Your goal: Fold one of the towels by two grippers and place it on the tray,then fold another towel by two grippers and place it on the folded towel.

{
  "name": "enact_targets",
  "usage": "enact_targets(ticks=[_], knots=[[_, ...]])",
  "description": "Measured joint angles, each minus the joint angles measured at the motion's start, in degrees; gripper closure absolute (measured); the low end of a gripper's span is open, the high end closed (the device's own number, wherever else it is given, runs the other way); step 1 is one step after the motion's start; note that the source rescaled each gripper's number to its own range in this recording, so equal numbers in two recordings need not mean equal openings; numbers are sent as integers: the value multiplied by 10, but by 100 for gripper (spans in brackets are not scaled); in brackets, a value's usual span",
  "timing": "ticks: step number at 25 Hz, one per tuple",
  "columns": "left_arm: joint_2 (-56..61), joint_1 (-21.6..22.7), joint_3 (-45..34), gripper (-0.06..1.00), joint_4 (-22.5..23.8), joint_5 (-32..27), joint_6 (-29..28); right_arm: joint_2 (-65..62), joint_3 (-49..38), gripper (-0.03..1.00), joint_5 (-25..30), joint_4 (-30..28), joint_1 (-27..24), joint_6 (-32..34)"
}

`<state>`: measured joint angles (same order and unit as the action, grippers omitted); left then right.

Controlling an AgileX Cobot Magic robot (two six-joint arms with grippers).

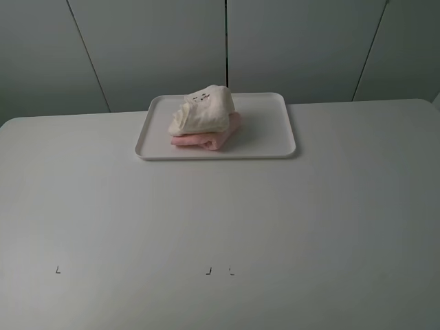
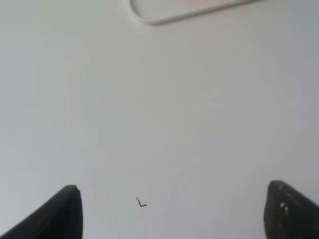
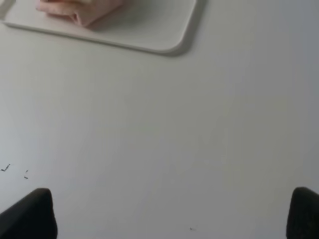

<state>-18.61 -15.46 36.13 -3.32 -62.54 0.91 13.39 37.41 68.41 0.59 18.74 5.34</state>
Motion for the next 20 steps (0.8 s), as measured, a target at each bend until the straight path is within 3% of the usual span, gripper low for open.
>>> enact_targets(ticks=[9, 20], knots=[[109, 0, -41, 0, 20, -35, -67, -34, -54, -3, -11, 1, 0, -1], [176, 0, -66, 0, 47, -2, -91, -36, -80, -3, -52, 6, 0, -48]])
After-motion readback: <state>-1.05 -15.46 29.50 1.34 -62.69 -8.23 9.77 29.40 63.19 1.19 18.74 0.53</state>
